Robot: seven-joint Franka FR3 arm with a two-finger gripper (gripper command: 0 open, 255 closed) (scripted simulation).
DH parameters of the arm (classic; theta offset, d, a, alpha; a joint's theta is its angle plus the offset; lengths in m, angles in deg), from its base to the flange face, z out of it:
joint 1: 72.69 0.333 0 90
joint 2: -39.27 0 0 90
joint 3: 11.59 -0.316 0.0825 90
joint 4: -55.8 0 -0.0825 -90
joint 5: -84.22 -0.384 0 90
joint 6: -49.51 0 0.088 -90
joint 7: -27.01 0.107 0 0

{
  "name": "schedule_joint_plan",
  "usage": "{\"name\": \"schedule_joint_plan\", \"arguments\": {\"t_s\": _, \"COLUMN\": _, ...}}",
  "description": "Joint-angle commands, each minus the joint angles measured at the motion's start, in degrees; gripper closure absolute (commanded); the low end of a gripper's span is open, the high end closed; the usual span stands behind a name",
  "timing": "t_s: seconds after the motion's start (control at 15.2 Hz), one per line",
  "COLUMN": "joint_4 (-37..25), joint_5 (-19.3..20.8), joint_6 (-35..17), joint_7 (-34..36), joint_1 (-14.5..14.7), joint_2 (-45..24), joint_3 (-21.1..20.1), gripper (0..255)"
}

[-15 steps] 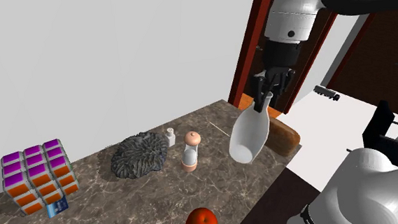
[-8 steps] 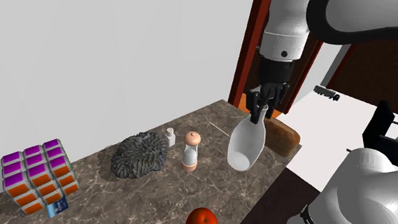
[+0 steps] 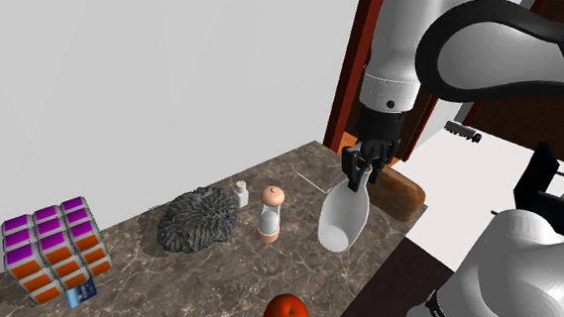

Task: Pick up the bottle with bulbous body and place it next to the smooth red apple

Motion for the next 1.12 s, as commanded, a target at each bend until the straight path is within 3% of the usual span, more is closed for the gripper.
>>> {"name": "schedule_joint_plan", "arguments": {"t_s": 0.0, "joint_4": 1.60, "joint_5": -0.16, "joint_6": -1.50, "joint_7": -0.04, "joint_1": 0.07, "joint_2": 0.16, "joint_3": -0.18, "gripper": 255}}
{"name": "schedule_joint_plan", "arguments": {"t_s": 1.06, "joint_4": 13.34, "joint_5": -1.66, "joint_6": -14.12, "joint_7": -0.38, "joint_1": 0.66, "joint_2": -0.74, "joint_3": -1.83, "gripper": 255}}
